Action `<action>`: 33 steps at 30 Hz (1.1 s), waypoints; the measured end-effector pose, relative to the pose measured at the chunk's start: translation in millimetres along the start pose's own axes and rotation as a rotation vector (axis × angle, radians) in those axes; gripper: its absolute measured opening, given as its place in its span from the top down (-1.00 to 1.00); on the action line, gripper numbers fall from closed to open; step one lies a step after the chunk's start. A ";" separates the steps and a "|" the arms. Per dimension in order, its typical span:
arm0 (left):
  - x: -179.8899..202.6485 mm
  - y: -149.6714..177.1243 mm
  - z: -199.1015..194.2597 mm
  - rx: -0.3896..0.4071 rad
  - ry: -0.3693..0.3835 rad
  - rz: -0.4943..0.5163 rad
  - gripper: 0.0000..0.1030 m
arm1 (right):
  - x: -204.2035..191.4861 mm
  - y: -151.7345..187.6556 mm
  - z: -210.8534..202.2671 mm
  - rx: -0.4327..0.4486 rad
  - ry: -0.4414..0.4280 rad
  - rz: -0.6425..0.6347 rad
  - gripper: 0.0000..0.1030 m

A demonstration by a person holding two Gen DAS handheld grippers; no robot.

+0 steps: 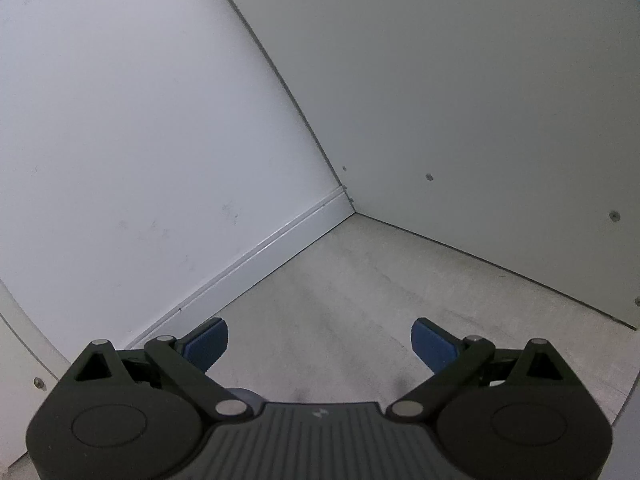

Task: Organize scattered shoes

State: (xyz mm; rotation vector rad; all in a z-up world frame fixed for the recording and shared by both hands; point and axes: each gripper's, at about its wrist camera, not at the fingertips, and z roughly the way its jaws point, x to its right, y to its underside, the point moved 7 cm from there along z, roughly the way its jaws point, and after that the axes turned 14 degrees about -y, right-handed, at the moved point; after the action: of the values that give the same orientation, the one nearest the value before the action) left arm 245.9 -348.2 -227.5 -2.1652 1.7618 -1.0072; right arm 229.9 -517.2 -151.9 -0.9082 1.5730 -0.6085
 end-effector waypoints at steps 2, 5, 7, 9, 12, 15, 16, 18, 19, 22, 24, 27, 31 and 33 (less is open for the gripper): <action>2.3 1.0 1.8 -0.010 -0.004 0.004 0.19 | 1.4 1.1 -0.6 -0.002 -0.004 0.006 -0.91; -2.9 -7.0 1.1 -0.036 -0.009 0.012 0.13 | 8.1 1.3 7.0 -0.006 -0.006 0.028 -0.91; 0.0 -5.8 1.6 -0.055 0.001 0.038 -0.01 | 9.0 2.4 6.7 -0.010 -0.010 0.033 -0.91; 4.4 -2.4 2.6 -0.072 0.020 0.081 -0.05 | 9.4 3.2 7.2 -0.015 -0.012 0.036 -0.91; 8.0 4.3 3.5 -0.070 0.032 0.141 -0.05 | 7.3 4.7 8.2 -0.030 -0.006 0.032 -0.91; 11.0 8.1 2.3 -0.079 0.033 0.173 -0.06 | 5.5 4.8 10.0 -0.037 -0.002 0.027 -0.91; 12.2 8.8 2.7 -0.088 0.030 0.178 -0.06 | 5.0 4.8 10.4 -0.037 -0.005 0.029 -0.91; 15.6 14.8 -4.3 -0.104 0.022 0.185 -0.05 | 4.1 5.0 10.7 -0.039 -0.010 0.032 -0.91; 15.5 14.1 -6.2 -0.116 0.015 0.184 -0.05 | 4.1 5.4 12.0 -0.042 -0.012 0.033 -0.91; 12.6 -8.8 -9.5 -0.144 0.005 0.159 -0.05 | 4.4 6.9 14.8 -0.049 -0.010 0.032 -0.91; 15.6 -9.2 -15.5 -0.160 0.003 0.141 -0.05 | 3.9 8.1 14.0 -0.053 -0.013 0.029 -0.91; 7.7 -5.7 -26.8 -0.153 0.007 0.134 -0.05 | 3.8 9.1 15.7 -0.060 -0.011 0.024 -0.91; 13.9 -4.7 -62.6 -0.005 -0.013 0.235 -0.06 | 5.0 9.6 15.5 -0.059 -0.007 0.025 -0.91; 9.2 -19.8 -73.7 0.029 0.012 0.221 -0.08 | 4.5 9.4 15.1 -0.052 -0.002 0.021 -0.91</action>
State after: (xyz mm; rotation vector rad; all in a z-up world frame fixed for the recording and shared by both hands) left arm 218.5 -330.8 -157.8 -1.8995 1.9266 -0.9853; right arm 242.4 -514.2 -165.0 -0.9301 1.6014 -0.5542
